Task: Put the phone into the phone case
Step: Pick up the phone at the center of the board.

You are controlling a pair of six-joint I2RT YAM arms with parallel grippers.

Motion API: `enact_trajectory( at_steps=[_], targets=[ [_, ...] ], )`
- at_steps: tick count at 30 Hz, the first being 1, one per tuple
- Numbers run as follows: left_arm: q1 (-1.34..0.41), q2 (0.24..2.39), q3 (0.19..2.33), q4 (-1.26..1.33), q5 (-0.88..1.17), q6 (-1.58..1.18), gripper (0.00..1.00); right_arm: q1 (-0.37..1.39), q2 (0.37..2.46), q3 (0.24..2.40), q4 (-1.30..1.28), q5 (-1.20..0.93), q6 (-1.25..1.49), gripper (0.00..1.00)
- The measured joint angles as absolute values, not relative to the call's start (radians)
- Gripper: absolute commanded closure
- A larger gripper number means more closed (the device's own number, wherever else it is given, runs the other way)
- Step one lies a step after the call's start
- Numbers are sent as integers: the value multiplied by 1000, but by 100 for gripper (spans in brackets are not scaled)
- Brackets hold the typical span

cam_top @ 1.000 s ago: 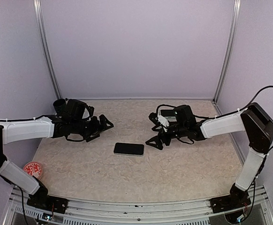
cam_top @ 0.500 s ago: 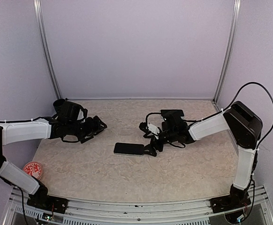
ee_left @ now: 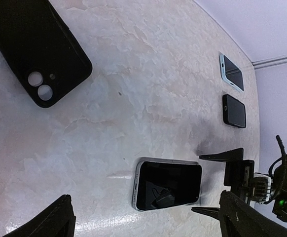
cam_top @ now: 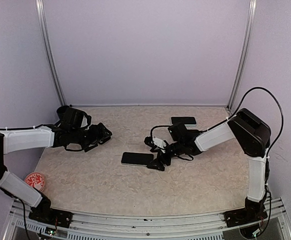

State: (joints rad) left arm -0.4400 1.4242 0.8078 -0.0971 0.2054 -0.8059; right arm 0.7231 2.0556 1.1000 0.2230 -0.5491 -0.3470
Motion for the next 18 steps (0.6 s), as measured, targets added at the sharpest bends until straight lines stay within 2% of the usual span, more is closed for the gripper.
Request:
enact_trajectory(
  at_steps=[7, 18],
  targets=[
    [-439, 1427, 807, -95, 207, -805, 1, 728, 2078, 1120, 200, -540, -356, 1],
    [-434, 1427, 801, -85, 223, -805, 1, 738, 2106, 1166, 174, -540, -379, 13]
  ],
)
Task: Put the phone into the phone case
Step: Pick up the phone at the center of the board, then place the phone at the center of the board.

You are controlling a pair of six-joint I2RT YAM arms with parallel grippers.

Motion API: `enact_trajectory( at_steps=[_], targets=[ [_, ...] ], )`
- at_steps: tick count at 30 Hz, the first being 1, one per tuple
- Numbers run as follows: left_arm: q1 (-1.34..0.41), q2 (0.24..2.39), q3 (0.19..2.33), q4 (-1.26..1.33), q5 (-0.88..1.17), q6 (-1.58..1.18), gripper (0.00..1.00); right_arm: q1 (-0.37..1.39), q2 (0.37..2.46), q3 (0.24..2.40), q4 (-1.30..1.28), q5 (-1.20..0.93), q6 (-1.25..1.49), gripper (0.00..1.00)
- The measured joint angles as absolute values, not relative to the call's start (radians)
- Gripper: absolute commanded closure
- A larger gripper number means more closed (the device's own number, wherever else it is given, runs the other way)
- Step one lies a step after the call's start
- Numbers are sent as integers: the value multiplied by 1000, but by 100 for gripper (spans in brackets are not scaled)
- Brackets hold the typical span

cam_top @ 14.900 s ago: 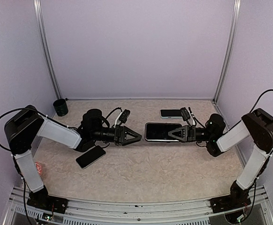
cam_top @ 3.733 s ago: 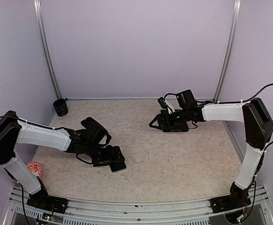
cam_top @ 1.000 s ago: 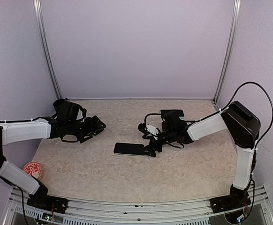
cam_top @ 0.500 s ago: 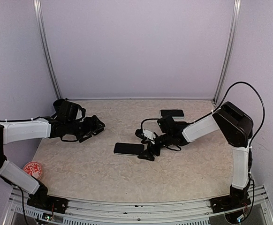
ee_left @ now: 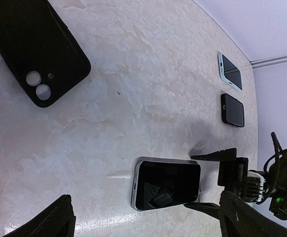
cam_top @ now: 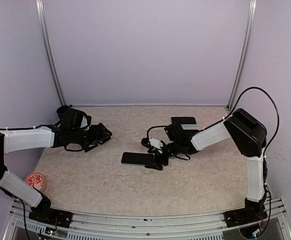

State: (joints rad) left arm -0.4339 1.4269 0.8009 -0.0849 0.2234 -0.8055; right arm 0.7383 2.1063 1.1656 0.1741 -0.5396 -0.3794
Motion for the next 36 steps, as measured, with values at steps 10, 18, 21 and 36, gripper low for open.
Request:
enact_trajectory(
  at_steps=[10, 18, 21, 36],
  targets=[
    [-402, 1428, 806, -89, 203, -782, 1, 739, 2112, 1178, 159, -543, -392, 18],
    [-393, 1584, 1065, -216, -46, -645, 5, 739, 2111, 1177, 158, -543, -392, 19],
    [-395, 1684, 1171, -258, -126, -579, 9, 739, 2106, 1168, 159, -543, -392, 19],
    [-450, 1957, 1255, -332, -238, -368, 26, 739, 2066, 1119, 154, -547, -376, 20]
  ],
)
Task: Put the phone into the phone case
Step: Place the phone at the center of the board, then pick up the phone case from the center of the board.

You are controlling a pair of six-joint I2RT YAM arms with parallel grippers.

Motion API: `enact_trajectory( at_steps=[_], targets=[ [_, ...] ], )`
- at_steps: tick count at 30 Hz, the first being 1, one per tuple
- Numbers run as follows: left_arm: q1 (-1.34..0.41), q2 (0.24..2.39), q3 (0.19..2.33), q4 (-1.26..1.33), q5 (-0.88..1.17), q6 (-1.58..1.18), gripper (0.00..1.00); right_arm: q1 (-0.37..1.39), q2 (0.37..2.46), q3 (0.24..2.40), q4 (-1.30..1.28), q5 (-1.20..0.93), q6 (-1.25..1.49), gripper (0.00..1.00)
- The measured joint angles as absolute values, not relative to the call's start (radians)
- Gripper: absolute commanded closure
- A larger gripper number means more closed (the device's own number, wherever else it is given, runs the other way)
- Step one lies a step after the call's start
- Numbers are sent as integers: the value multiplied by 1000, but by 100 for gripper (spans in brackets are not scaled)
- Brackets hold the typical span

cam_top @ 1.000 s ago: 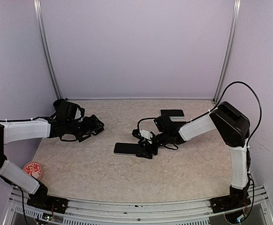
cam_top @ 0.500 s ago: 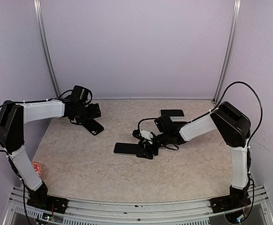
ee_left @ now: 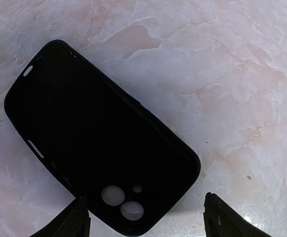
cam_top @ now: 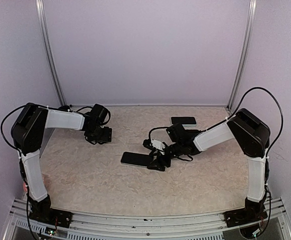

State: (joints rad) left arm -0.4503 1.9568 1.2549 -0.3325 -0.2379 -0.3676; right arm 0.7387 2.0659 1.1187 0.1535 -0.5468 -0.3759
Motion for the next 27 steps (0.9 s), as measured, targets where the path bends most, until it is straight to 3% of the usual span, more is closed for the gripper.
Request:
enact_trajectory(
  at_steps=[9, 23, 27],
  targets=[
    [-451, 1999, 1264, -318, -235, -316, 50, 739, 2032, 1096, 116, -546, -360, 20],
    [-477, 2038, 1310, -318, -218, -279, 97, 739, 1969, 1058, 74, -519, -345, 18],
    [-478, 2038, 1314, -316, -210, -280, 100, 739, 1928, 1049, 70, -516, -339, 17]
  ],
)
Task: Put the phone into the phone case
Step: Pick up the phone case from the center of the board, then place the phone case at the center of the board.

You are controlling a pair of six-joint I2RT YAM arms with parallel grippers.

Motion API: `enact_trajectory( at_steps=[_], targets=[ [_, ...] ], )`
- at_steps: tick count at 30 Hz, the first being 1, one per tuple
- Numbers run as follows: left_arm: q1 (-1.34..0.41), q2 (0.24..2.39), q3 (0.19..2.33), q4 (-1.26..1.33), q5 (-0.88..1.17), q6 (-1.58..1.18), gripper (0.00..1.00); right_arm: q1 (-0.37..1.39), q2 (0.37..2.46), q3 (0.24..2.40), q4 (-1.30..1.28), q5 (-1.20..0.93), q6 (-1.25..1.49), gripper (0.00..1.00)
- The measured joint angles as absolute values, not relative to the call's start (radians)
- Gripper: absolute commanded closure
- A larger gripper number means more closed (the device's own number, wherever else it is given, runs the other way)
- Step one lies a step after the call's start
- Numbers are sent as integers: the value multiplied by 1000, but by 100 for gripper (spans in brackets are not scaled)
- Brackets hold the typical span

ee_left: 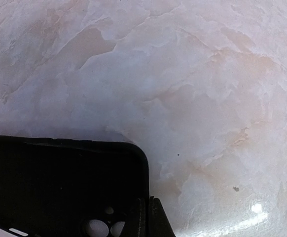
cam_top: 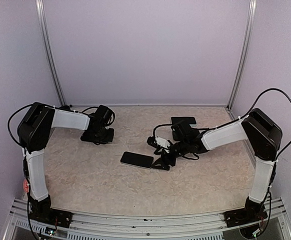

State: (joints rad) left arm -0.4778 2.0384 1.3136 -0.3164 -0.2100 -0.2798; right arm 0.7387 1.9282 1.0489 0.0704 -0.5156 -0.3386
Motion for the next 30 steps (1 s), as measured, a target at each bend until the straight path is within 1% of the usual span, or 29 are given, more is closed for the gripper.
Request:
enact_trajectory(
  at_steps=[5, 9, 22, 30],
  targets=[
    [-490, 2039, 1334, -331, -184, -281, 100, 739, 1849, 1021, 73, -516, -324, 16],
    [-521, 2051, 1396, -337, -170, -279, 100, 739, 1780, 991, 73, -509, -315, 16],
    [-694, 2255, 1778, -397, -123, -271, 100, 739, 1525, 911, 73, -427, -263, 16],
    [-765, 2294, 1807, -456, -73, -345, 100, 739, 1348, 862, 105, -379, -218, 14]
  ],
)
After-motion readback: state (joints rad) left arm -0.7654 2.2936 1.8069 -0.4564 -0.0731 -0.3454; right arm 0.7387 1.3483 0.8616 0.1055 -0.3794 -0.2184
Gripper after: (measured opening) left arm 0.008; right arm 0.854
